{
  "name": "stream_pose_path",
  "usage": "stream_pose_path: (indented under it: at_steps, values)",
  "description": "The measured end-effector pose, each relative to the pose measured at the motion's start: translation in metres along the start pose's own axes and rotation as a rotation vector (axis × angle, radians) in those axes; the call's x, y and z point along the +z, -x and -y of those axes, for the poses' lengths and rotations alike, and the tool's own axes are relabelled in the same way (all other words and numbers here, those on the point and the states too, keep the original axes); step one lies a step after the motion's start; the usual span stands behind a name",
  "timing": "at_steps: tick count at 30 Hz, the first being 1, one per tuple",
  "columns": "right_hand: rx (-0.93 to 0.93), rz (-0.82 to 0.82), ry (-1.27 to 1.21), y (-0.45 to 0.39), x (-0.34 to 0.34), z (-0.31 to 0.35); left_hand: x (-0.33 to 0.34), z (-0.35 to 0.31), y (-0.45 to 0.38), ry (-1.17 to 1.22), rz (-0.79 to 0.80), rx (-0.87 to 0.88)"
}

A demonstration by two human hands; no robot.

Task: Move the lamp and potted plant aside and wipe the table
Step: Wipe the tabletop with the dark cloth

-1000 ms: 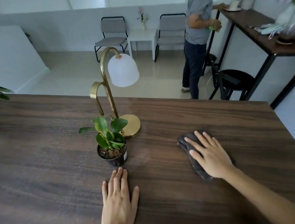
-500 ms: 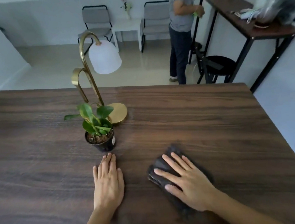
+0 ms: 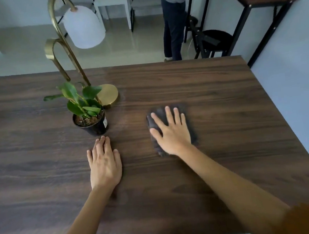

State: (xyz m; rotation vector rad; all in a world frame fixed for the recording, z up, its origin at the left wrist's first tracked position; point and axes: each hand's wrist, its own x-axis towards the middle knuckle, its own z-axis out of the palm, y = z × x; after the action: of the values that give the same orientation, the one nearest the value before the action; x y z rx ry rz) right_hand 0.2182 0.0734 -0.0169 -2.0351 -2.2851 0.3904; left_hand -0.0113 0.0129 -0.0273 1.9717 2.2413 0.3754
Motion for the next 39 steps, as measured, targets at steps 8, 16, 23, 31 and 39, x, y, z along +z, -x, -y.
stream_pose_path:
  at_steps: [8, 16, 23, 31, 39]
  values:
    - [0.086, -0.079, 0.046, 0.168, -0.003, -0.098, 0.0, 0.007, 0.0, 0.005, 0.027, 0.033]
    - [0.379, -0.049, 0.109, 0.234, -0.028, -0.217, 0.007, 0.01, -0.002, -0.022, 0.028, 0.062]
    - [0.349, -0.009, 0.062, 0.234, -0.035, -0.218, 0.005, 0.004, 0.002, -0.028, 0.031, 0.052]
    - [-0.027, -0.207, -0.327, 0.126, -0.058, -0.088, -0.008, 0.002, 0.002, 0.176, 0.026, 0.005]
    - [-0.281, 0.098, -0.643, -0.007, -0.045, 0.084, -0.054, 0.017, -0.037, 0.885, -0.132, -0.331]
